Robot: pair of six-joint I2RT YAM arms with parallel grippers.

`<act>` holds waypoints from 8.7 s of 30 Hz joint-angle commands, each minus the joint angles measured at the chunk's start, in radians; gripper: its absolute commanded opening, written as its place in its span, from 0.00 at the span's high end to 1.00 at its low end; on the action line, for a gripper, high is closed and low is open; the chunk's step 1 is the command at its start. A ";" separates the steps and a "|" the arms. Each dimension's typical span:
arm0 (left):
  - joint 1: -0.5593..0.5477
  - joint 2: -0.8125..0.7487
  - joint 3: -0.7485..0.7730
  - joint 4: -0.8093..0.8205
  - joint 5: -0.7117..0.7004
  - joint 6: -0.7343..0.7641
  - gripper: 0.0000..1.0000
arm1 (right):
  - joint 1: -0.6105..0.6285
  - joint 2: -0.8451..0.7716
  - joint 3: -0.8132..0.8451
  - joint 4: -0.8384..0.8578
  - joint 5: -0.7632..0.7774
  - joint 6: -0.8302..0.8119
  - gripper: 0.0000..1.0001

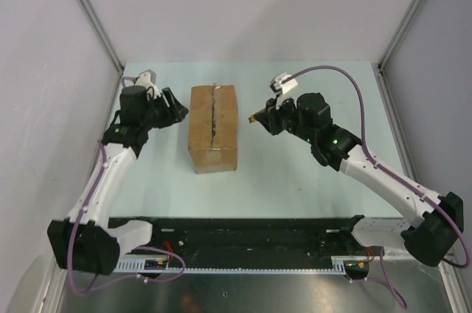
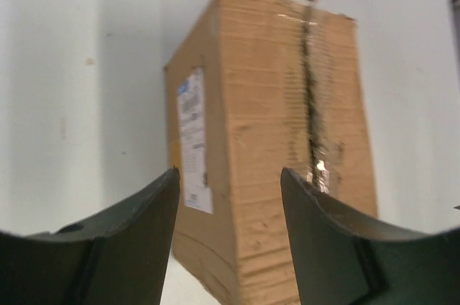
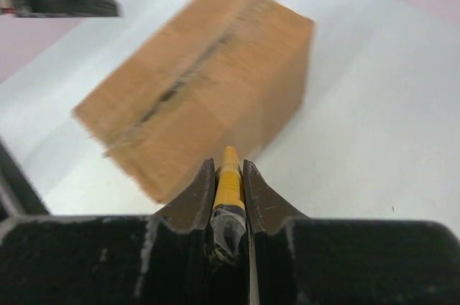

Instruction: Unpack the express box

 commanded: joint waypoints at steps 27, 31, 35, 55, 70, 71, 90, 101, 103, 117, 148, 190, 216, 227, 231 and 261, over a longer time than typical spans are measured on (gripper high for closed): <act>-0.001 -0.254 -0.249 -0.038 0.357 0.054 0.34 | 0.403 0.245 0.049 0.347 -0.157 -0.870 1.00; -0.001 -0.230 -0.241 -0.038 0.353 0.069 0.34 | 0.404 0.243 0.046 0.329 -0.177 -0.887 1.00; -0.001 -0.216 -0.233 -0.036 0.347 0.074 0.37 | 0.410 0.219 0.014 0.323 -0.169 -0.904 1.00; -0.001 -0.190 -0.253 -0.038 0.348 0.092 0.51 | 0.413 0.202 -0.087 0.446 -0.148 -0.924 1.00; -0.001 -0.188 -0.242 -0.043 0.337 0.101 0.47 | 0.423 0.202 -0.086 0.394 -0.159 -0.924 1.00; -0.001 -0.187 -0.242 -0.041 0.337 0.101 0.46 | 0.423 0.202 -0.086 0.390 -0.157 -0.928 1.00; -0.001 -0.188 -0.238 -0.047 0.328 0.106 0.42 | 0.423 0.233 -0.101 0.378 -0.136 -0.945 1.00; -0.001 -0.193 -0.255 -0.052 0.337 0.106 0.40 | 0.423 0.233 -0.133 0.524 -0.074 -1.048 1.00; -0.001 -0.195 -0.256 -0.053 0.336 0.106 0.40 | 0.423 0.231 -0.133 0.532 -0.082 -1.045 1.00; -0.001 -0.181 -0.255 -0.053 0.331 0.109 0.40 | 0.423 0.199 -0.132 0.521 -0.112 -1.023 1.00; -0.001 -0.170 -0.245 -0.055 0.334 0.106 0.39 | 0.448 0.174 -0.133 0.418 -0.145 -0.954 1.00; -0.001 -0.165 -0.299 -0.072 0.284 0.154 0.51 | 0.379 0.183 -0.213 0.409 -0.005 -1.238 1.00; -0.046 -0.118 -0.246 -0.079 0.259 0.200 0.65 | 0.324 0.070 -0.253 0.266 0.039 -1.264 1.00; -0.043 -0.348 -0.204 -0.073 0.044 0.111 0.38 | 0.390 0.209 -0.235 0.510 0.020 -1.160 1.00; -0.043 -0.354 -0.244 -0.073 0.066 0.019 0.36 | 0.400 0.300 -0.170 0.554 -0.010 -1.123 1.00; 0.037 -0.119 -0.307 0.278 -0.166 -0.544 0.33 | 0.359 0.730 0.135 0.848 -0.034 -1.106 1.00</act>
